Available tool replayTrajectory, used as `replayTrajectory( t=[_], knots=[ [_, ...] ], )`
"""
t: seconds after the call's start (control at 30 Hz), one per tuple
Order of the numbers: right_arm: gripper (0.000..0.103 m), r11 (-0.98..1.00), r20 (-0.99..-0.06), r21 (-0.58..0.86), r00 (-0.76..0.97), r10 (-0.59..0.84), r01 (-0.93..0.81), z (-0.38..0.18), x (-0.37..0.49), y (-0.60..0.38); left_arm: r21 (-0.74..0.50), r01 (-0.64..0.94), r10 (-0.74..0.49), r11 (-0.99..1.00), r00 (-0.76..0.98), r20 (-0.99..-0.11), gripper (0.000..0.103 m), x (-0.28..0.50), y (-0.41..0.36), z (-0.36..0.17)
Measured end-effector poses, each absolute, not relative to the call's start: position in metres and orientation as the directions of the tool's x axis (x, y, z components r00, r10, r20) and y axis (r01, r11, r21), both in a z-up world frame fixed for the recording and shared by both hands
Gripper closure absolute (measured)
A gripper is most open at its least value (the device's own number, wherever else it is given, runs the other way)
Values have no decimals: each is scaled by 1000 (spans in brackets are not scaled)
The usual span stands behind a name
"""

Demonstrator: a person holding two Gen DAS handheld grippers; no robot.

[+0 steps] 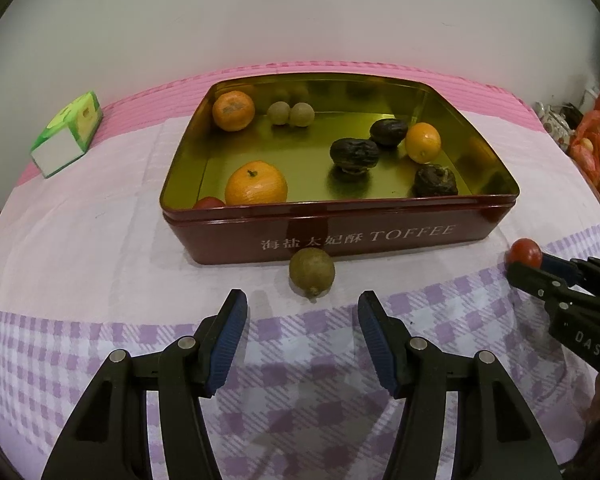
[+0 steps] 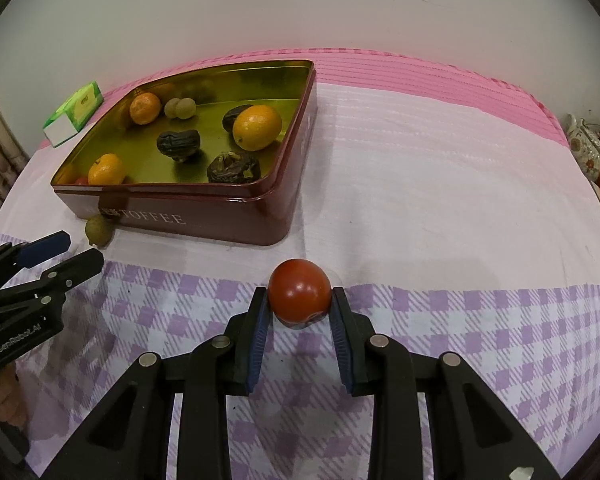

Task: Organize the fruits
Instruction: 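Close right tool on the red tomato while left tool lowers to the small brown fruit, then close left tool on the small brown fruit beside the tin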

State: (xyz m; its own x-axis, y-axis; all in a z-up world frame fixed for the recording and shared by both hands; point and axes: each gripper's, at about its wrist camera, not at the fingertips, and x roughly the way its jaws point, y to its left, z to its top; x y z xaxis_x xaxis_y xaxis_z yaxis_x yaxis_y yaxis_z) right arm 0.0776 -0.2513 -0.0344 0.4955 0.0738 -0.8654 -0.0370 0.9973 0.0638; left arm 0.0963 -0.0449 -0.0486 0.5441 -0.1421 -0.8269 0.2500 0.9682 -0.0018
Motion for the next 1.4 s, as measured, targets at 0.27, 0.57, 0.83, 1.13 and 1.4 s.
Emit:
replayTrajectory(
  t=[0.27, 0.57, 0.83, 1.13, 1.4],
  knots=[
    [75, 997, -863, 73, 498, 80, -35, -35, 77, -253, 1, 252, -141, 968, 548, -824, 51, 103, -49, -49],
    [75, 996, -862, 79, 500, 84, -32, -34, 77, -254, 1, 253, -139, 968, 536, -832, 61, 110, -51, -54],
    [75, 996, -862, 78, 500, 84, -32, -34, 77, -253, 2, 250, -137, 968, 537, -832, 61, 114, -50, -56],
    [75, 996, -861, 79, 501, 84, -32, -34, 77, -254, -12, 260, -154, 966, 536, -830, 72, 116, -49, -56],
    [75, 996, -861, 80, 501, 85, -31, -34, 77, -254, -23, 270, -169, 963, 534, -829, 77, 113, -46, -55]
  ],
)
